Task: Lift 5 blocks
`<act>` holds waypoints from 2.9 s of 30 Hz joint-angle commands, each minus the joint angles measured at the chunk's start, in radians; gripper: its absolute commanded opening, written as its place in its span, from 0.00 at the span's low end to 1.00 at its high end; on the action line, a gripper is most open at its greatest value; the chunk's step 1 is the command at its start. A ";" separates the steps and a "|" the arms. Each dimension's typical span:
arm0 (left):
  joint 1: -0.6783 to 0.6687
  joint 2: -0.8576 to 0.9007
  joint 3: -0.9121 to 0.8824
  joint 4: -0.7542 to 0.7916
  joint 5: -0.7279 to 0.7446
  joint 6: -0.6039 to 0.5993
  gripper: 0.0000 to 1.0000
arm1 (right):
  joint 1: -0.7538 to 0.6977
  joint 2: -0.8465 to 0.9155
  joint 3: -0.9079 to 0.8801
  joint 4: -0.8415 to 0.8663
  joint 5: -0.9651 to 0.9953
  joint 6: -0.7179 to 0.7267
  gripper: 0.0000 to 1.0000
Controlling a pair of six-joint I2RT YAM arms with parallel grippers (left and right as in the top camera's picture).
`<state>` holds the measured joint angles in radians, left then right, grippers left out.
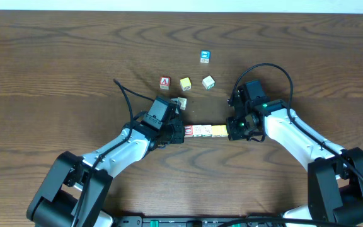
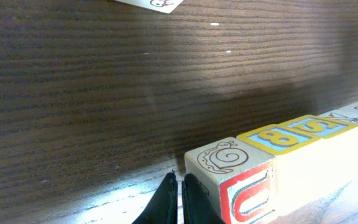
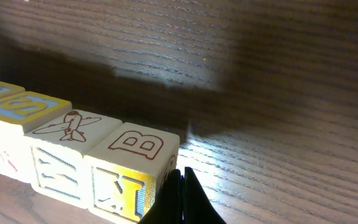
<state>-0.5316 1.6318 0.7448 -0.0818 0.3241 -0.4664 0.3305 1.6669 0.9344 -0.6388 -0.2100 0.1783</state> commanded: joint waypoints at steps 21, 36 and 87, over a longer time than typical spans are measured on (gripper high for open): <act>-0.024 -0.052 0.018 0.018 0.114 0.021 0.07 | 0.044 -0.096 0.014 -0.005 -0.172 -0.011 0.01; -0.024 -0.099 0.027 0.015 0.114 0.021 0.07 | 0.044 -0.096 0.014 -0.008 -0.172 -0.011 0.01; -0.024 -0.130 0.027 -0.016 0.114 0.021 0.07 | 0.044 -0.137 0.016 -0.030 -0.172 -0.011 0.01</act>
<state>-0.5308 1.5204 0.7448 -0.1139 0.3161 -0.4656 0.3305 1.5681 0.9344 -0.6804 -0.2092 0.1783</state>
